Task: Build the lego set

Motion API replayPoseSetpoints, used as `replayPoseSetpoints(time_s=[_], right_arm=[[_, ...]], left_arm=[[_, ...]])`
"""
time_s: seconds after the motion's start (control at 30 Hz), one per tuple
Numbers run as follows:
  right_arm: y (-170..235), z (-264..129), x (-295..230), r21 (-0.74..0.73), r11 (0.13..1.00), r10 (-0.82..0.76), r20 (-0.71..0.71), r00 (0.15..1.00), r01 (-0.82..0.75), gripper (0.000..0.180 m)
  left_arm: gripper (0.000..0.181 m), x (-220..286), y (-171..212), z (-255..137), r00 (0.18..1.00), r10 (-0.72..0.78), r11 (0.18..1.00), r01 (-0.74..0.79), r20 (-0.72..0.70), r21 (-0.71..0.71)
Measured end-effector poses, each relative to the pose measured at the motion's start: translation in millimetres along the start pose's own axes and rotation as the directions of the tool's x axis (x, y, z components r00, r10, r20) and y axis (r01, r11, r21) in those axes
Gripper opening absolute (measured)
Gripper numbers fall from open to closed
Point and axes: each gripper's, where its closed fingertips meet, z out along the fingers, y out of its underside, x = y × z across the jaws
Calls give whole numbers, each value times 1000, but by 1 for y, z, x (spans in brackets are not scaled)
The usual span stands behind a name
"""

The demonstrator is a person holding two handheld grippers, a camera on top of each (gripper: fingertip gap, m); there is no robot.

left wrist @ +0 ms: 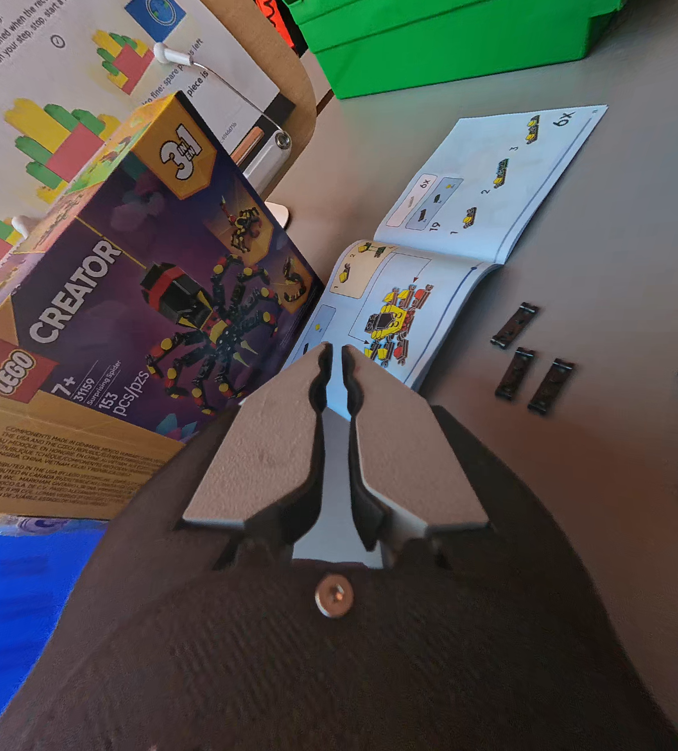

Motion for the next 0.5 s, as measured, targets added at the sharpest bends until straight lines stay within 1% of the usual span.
replayPoseSetpoints(time_s=[0.1,0.33,0.5], right_arm=[[0,-1,8,11,1000,3,-42,999,-3,17],[6,6,4,-9,1000,-21,-38,999,20,17],[15,14,1,-40,998,-54,-39,998,52,17]], left_arm=[[1,-1,1,0,1000,-6,1000,6,2,2],[1,-1,-2,-1,999,-39,999,39,-10,20],[1,3,-9,-4,994,-100,993,103,-50,56]])
